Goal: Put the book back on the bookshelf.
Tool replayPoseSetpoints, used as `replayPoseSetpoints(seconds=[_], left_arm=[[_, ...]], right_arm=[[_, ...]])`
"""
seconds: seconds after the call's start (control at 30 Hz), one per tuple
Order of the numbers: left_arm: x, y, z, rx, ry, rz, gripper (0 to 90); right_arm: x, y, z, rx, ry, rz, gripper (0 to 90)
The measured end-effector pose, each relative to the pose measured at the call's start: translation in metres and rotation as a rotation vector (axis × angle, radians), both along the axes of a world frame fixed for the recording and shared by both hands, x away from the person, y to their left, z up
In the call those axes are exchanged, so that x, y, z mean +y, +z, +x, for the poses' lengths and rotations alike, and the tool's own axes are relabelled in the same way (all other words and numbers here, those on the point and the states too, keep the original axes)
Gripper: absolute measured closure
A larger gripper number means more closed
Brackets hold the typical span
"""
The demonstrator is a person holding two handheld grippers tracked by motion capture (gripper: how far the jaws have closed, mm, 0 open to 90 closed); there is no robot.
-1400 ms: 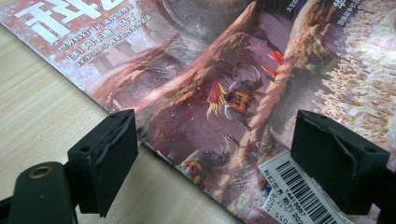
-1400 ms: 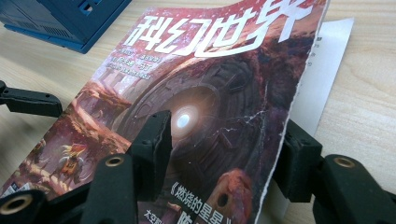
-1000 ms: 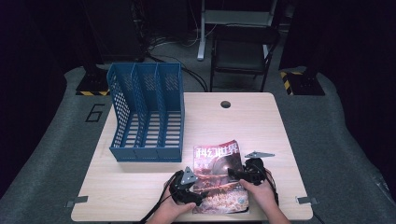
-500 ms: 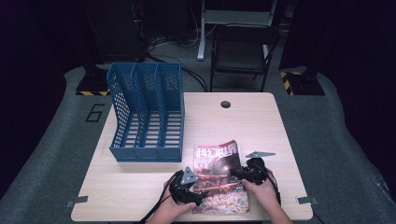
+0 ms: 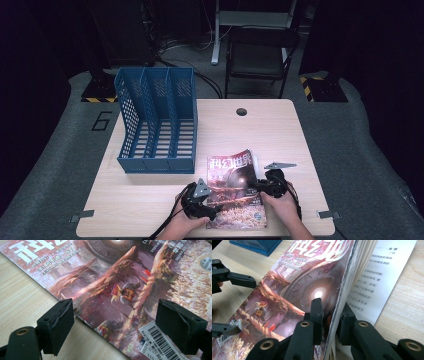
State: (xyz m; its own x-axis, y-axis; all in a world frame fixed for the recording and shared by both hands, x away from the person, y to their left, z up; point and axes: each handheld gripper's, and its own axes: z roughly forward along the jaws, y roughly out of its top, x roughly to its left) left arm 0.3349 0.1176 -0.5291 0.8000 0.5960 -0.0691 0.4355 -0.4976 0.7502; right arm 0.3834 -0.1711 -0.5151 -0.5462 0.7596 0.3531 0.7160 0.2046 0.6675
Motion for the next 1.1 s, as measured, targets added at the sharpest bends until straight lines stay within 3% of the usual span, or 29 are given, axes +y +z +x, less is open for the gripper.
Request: replayPoseSetpoints(seconds=[0.37, 0.47, 0.5, 0.63, 0.73, 0.93, 1.0, 1.1], left_arm=[[0.0, 0.0, 0.0, 0.002, 0.002, 0.004, 15.3], [0.0, 0.0, 0.0, 0.0, 0.013, -0.008, 15.6], [0.0, 0.0, 0.0, 0.009, 0.016, -0.025, 16.8], [0.005, 0.0, 0.002, -0.002, 0.023, -0.028, 23.7], [0.005, 0.0, 0.002, -0.001, 0.021, -0.027, 24.1], [0.006, 0.002, 0.004, 0.025, 0.028, -0.036, 28.0], [0.007, 0.004, 0.007, 0.027, 0.017, -0.014, 28.8], [0.008, 0.005, 0.008, 0.043, 0.021, -0.019, 29.3]], right_arm=[[0.002, 0.005, -0.006, -0.042, -0.015, 0.015, 84.4], [0.002, 0.007, -0.007, -0.031, -0.021, 0.029, 86.0], [0.003, 0.007, -0.007, -0.035, -0.017, 0.028, 86.3], [0.004, 0.01, -0.009, -0.057, -0.008, 0.022, 86.7], [0.005, 0.012, -0.011, -0.071, -0.009, 0.022, 86.8], [0.006, 0.017, -0.016, -0.118, -0.002, 0.039, 86.9], [0.007, 0.019, -0.018, -0.128, -0.004, 0.045, 87.0], [0.007, 0.021, -0.02, -0.141, -0.003, 0.056, 87.0]])
